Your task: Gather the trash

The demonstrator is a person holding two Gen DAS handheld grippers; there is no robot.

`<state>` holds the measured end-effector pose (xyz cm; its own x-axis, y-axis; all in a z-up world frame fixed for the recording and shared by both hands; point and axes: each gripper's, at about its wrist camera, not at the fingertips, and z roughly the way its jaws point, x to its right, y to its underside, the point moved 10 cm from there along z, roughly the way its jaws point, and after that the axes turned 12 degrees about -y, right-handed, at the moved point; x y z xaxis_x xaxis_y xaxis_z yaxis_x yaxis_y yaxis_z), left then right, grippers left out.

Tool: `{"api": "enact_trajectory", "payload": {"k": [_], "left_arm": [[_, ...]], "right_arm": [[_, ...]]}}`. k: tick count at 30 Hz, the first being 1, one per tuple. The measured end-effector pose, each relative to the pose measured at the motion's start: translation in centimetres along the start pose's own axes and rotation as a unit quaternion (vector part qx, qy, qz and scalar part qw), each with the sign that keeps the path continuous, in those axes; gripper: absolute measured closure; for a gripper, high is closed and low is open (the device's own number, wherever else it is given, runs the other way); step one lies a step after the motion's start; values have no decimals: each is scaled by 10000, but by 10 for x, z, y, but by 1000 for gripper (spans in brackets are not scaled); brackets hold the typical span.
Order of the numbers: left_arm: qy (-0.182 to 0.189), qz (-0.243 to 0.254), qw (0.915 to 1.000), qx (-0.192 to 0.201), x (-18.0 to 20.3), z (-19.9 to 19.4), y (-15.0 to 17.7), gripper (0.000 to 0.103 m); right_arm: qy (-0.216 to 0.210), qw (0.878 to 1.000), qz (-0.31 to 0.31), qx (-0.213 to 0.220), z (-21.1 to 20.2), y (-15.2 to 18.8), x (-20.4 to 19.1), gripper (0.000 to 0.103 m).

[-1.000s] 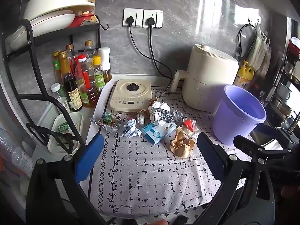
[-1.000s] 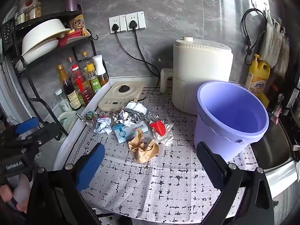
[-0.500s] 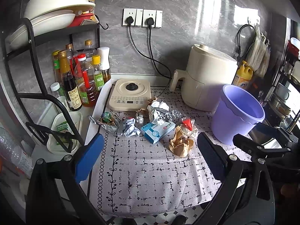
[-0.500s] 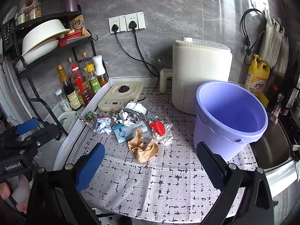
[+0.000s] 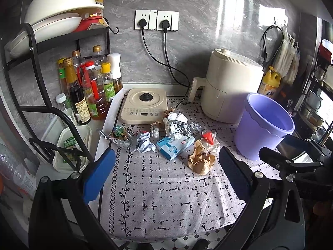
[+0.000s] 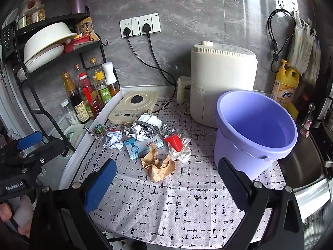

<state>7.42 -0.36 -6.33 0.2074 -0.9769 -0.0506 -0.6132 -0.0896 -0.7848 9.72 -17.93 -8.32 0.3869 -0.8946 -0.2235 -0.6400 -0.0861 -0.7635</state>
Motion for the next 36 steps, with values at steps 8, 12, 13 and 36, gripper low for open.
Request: {"api": "enact_trajectory", "payload": {"k": [8, 12, 13, 36], "left_arm": [[25, 43, 10000, 4, 2, 2, -5, 4], [26, 24, 10000, 22, 0, 4, -6, 4], [28, 17, 10000, 22, 0, 5, -7, 4], [-125, -145, 9998, -101, -11, 25, 2, 4]], "right_arm": [[-5, 10000, 38, 23, 2, -4, 1, 7], [17, 10000, 47, 19, 4, -5, 2, 7], [20, 10000, 49, 20, 4, -5, 1, 7], [-180, 9998, 21, -4, 17, -11, 1, 7]]}}
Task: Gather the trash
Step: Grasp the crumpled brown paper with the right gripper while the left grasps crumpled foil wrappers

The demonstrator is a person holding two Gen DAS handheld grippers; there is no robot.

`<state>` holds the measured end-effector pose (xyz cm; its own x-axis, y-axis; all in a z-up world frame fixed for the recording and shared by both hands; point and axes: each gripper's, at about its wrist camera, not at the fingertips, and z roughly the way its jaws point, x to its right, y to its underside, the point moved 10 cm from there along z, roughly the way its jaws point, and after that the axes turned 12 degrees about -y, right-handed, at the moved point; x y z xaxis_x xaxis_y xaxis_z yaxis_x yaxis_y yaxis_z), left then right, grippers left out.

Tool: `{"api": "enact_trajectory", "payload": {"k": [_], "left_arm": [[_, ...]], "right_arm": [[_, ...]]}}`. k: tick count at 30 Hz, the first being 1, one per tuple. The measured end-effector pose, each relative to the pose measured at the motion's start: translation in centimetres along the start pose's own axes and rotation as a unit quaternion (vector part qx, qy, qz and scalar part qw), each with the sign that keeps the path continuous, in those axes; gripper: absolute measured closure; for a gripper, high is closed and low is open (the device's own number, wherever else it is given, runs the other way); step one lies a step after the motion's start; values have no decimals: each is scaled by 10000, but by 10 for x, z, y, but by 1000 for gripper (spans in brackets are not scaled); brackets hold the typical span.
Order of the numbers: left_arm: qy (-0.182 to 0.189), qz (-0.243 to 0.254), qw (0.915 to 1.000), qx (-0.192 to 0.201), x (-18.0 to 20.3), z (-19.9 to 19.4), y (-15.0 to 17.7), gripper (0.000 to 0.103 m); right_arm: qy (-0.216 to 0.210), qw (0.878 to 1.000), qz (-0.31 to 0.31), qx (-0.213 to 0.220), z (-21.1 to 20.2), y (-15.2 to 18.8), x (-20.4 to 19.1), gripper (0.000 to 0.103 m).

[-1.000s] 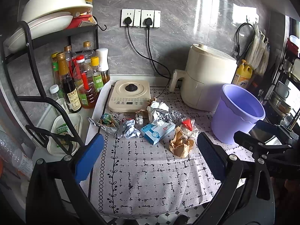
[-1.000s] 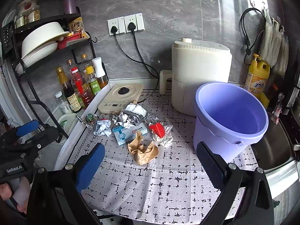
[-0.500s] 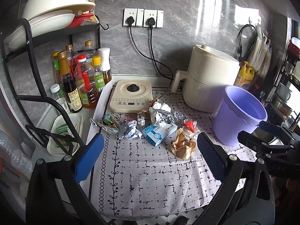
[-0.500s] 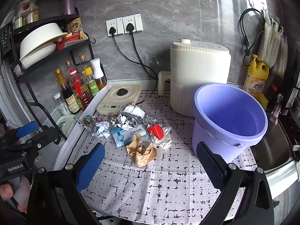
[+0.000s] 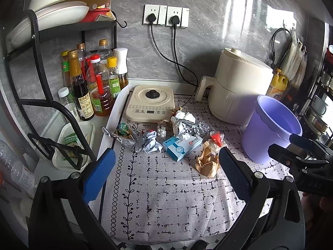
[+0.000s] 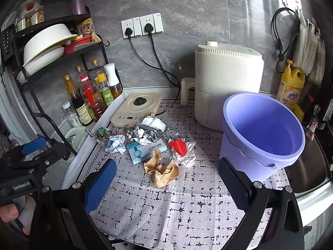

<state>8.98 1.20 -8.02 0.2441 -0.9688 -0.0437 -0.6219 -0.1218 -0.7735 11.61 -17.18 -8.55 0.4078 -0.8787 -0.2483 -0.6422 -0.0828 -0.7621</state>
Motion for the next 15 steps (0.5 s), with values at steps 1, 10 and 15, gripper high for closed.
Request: {"api": "enact_trajectory", "payload": {"k": [1, 10, 15], "left_arm": [[-3, -15, 10000, -29, -1, 3, 1, 4], [10, -183, 9991, -392, -8, 38, 21, 8], [109, -265, 9974, -660, -9, 63, 38, 19]], "right_arm": [[-17, 10000, -11, -16, 2, 0, 0, 7], [-220, 9993, -32, -317, 32, 6, 8, 17], [-369, 9973, 16, -631, 57, 19, 13, 26]]}}
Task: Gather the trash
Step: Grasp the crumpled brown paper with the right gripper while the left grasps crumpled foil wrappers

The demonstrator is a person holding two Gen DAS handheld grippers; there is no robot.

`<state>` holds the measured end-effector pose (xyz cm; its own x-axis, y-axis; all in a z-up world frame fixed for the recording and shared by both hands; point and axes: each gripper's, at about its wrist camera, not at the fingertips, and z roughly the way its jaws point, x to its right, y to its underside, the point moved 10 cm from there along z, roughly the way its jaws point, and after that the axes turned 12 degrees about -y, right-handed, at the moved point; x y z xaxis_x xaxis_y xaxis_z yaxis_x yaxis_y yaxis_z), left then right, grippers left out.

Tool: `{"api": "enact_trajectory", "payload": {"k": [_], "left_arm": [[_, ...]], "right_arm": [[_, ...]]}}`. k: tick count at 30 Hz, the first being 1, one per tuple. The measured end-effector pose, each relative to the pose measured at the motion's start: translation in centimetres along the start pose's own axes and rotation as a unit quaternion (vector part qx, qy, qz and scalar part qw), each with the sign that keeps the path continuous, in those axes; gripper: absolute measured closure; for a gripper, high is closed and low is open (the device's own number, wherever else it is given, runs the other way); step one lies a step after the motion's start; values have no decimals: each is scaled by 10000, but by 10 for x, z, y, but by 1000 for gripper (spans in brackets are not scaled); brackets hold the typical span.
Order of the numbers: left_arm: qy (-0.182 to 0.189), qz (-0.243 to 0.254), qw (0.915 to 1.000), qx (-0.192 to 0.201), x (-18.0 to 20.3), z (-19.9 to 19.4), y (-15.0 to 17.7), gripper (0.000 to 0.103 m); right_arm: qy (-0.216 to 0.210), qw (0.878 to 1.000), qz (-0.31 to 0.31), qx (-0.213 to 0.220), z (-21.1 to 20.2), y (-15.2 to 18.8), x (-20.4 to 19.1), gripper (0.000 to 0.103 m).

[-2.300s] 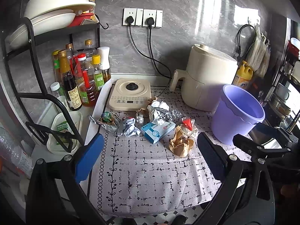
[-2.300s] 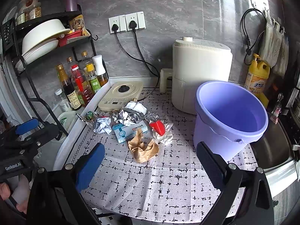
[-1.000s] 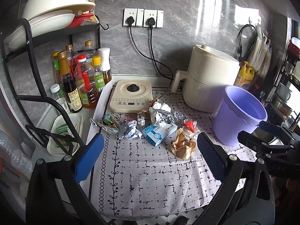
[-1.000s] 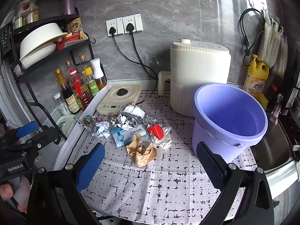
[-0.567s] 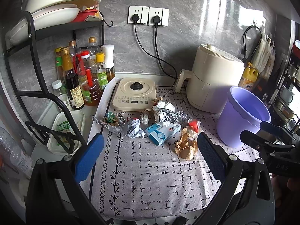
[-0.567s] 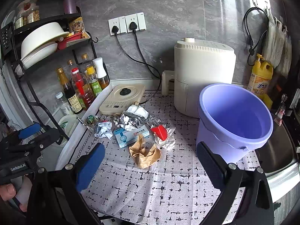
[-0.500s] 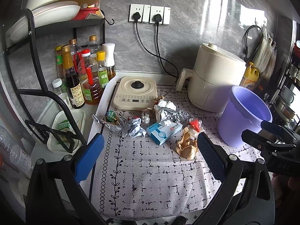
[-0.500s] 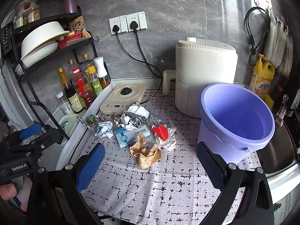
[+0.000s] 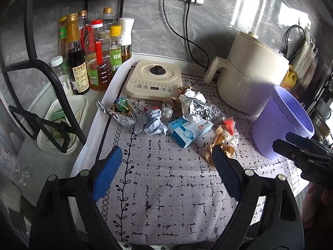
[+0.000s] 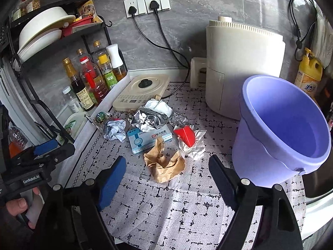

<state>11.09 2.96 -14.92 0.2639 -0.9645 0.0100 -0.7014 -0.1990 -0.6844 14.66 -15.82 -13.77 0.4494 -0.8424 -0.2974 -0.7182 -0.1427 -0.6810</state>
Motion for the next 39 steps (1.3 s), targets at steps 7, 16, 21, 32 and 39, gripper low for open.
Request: {"api": "enact_trajectory", "payload": {"k": [7, 16, 21, 32, 39], "left_arm": [[90, -184, 9992, -339, -7, 45, 9, 36], [7, 53, 9998, -213, -5, 90, -15, 43], [-84, 299, 9992, -257, -3, 113, -29, 47], [-214, 603, 9974, -334, 7, 152, -43, 48], [-223, 751, 9958, -466, 15, 169, -40, 62]], "right_arm": [[-181, 9990, 98, -390, 40, 19, 9, 36], [-220, 9971, 247, -689, 85, 28, 16, 38], [-145, 9962, 359, -780, 101, 30, 19, 38], [159, 9928, 754, -913, 121, 39, 33, 31], [272, 9916, 841, -947, 131, 44, 33, 35]]}}
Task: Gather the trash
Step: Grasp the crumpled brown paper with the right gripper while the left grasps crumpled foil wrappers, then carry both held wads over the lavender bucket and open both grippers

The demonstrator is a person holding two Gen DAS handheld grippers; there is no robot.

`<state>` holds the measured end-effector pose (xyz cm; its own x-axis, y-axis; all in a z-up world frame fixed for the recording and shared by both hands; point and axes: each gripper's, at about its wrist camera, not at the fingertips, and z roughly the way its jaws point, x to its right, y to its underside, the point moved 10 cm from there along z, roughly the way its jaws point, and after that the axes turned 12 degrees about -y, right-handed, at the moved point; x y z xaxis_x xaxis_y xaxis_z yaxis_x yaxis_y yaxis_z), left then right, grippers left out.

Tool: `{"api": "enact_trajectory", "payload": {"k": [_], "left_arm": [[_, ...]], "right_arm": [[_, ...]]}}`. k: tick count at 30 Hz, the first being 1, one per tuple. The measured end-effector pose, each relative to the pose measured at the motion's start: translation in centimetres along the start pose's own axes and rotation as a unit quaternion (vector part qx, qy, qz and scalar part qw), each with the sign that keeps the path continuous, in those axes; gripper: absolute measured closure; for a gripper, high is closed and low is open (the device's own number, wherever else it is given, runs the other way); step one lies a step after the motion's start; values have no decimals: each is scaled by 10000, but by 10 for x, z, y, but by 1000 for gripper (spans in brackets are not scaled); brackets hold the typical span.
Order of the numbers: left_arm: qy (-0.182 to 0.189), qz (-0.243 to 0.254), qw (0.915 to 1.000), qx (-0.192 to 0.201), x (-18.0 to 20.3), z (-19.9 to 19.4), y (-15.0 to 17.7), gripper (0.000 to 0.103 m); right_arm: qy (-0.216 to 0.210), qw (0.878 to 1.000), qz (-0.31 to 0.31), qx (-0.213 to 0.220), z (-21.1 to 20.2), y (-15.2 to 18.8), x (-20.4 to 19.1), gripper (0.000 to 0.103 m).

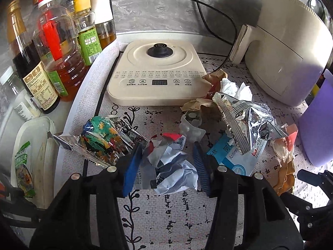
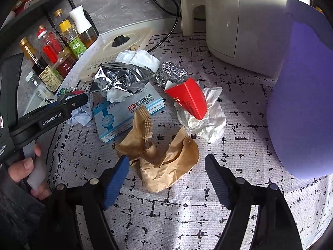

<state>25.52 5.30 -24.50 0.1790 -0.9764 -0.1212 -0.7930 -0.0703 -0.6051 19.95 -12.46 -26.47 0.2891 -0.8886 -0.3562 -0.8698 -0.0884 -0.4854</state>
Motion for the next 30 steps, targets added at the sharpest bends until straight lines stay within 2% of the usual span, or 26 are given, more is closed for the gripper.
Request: {"api": "enact_trajectory", "payload": {"k": [1, 2, 3, 5, 15, 21, 30], "left_arm": [[2, -5, 10000, -23, 0, 1, 1, 62], [26, -25, 10000, 3, 0, 0, -1, 66], [66, -28, 10000, 44, 1, -3, -2, 68], [88, 0, 9999, 135, 2, -11, -2, 69], [403, -360, 9973, 503, -5, -68, 1, 70], [454, -498, 9944, 818, -10, -107, -5, 70], [512, -495, 9890, 1297, -2, -172, -24, 69]], "right_arm": [[-25, 10000, 10, -25, 2, 1, 0, 48], [-66, 9999, 32, -74, 3, 3, -1, 66], [-99, 9998, 54, -145, 4, 5, -1, 75], [-104, 9998, 29, -139, 1, 6, -3, 83], [-345, 9992, -21, 208, -36, 2, -11, 86], [-497, 9974, -152, 501, -67, -6, -21, 86], [-685, 9901, -239, 1199, -134, -28, -30, 86]]}}
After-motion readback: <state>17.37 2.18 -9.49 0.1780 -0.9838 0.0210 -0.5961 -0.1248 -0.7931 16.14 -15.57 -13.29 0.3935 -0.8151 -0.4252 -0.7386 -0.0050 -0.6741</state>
